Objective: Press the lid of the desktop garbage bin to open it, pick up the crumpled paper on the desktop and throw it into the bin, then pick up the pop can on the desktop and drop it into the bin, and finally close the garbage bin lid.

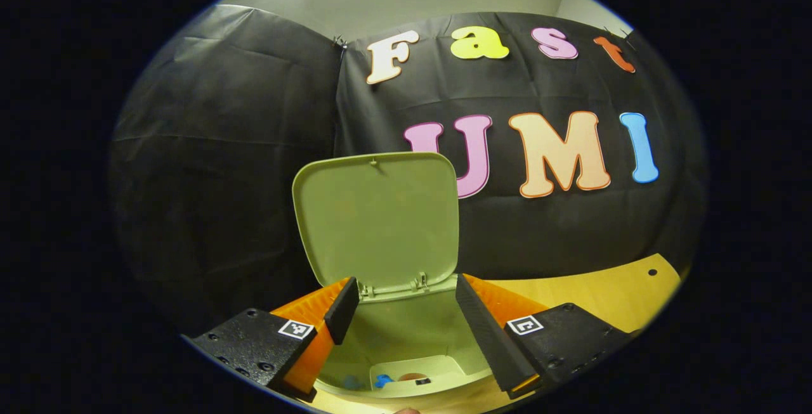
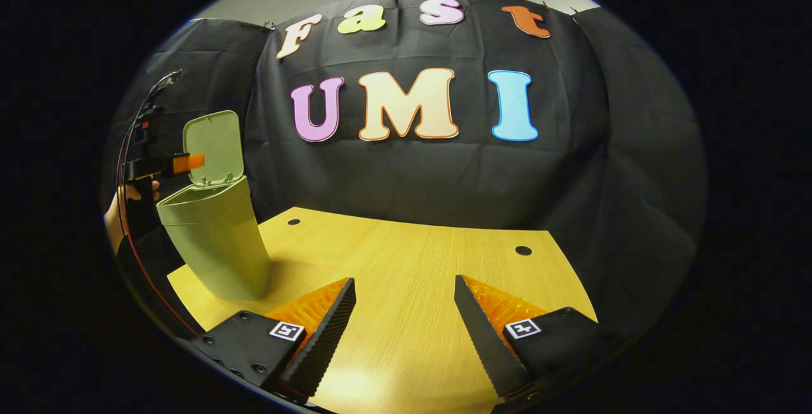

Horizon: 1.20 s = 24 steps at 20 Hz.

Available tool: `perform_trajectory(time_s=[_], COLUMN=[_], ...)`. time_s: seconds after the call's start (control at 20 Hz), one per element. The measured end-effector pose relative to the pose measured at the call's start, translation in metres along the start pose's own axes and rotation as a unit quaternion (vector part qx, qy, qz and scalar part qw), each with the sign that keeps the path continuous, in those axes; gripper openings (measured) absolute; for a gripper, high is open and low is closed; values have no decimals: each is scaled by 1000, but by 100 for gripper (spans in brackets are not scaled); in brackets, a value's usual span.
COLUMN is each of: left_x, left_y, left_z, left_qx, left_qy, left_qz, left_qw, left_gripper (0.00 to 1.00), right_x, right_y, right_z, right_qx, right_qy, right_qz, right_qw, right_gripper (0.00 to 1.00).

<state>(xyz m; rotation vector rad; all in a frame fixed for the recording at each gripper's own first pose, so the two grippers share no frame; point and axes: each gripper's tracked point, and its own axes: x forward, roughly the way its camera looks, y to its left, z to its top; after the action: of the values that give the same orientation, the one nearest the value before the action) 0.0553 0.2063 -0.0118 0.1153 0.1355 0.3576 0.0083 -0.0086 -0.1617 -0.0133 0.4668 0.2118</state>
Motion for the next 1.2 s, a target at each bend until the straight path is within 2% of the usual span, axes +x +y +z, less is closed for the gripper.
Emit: perform_trajectory(time_s=[0.05, 0.1, 0.15, 0.2, 0.25, 0.45, 0.5, 0.55, 0.6, 0.65, 0.7, 0.75, 0.8, 0.85, 0.95, 1.0, 1.1, 1.15, 1.2], left_x=[2, 5, 7, 11, 15, 35, 41, 47, 54, 61, 69, 79, 87, 93, 104, 106, 102, 97, 93], left_y=[3, 6, 9, 11, 15, 28, 31, 35, 38, 39, 39, 39, 39, 37, 32, 35, 34, 33, 32], left_z=[11, 23, 35, 47, 57, 93, 101, 110, 120, 126, 129, 129, 127, 122, 114, 107, 107, 105, 106], left_qx=[-1, 0, 0, 0, -2, -22, -24, -27, -27, -26, -26, -26, -30, -39, -49, -48, -45, -46, -45], left_qy=[-7, -14, -21, -25, -31, -47, -53, -60, -64, -68, -68, -58, -46, -32, -10, 2, 3, 8, 7], left_qz=[4, 7, 9, 11, 12, 22, 26, 29, 29, 29, 28, 25, 21, 17, 6, 8, 5, 2, 0], left_qw=[1000, 1000, 1000, 1000, 999, 998, 998, 997, 997, 997, 997, 998, 998, 999, 999, 999, 999, 999, 999], left_gripper=[94, 99, 94, 99, 94, 94, 99, 99, 94, 94, 94, 98, 94, 99, 99, 94, 95, 99, 94], right_x=[0, -1, -2, -4, -5, -15, -18, -20, -23, -25, -28, -30, -31, -32, -32, -32, -30, -28, -26], right_y=[0, 0, 0, -1, -3, -10, -13, -15, -18, -20, -21, -23, -24, -24, -23, -22, -19, -16, -13], right_z=[0, 0, 1, 1, 3, 4, 1, -1, -4, -5, -6, -6, -7, -8, -10, -10, -13, -12, -13], right_qx=[2, 4, 5, 6, 8, 23, 26, 27, 30, 33, 37, 41, 43, 44, 42, 40, 39, 40, 41], right_qy=[-1, -3, -5, -8, -13, -27, -26, -25, -24, -24, -24, -24, -23, -22, -21, -19, -15, -13, -12], right_qz=[-1, -3, -5, -9, -14, -33, -40, -46, -53, -60, -65, -70, -73, -76, -79, -80, -78, -75, -71], right_qw=[1000, 1000, 1000, 1000, 1000, 999, 999, 998, 998, 997, 997, 996, 996, 996, 996, 996, 996, 996, 997], right_gripper=[99, 100, 99, 99, 99, 99, 99, 99, 99, 99, 99, 99, 99, 99, 99, 99, 99, 99, 99])
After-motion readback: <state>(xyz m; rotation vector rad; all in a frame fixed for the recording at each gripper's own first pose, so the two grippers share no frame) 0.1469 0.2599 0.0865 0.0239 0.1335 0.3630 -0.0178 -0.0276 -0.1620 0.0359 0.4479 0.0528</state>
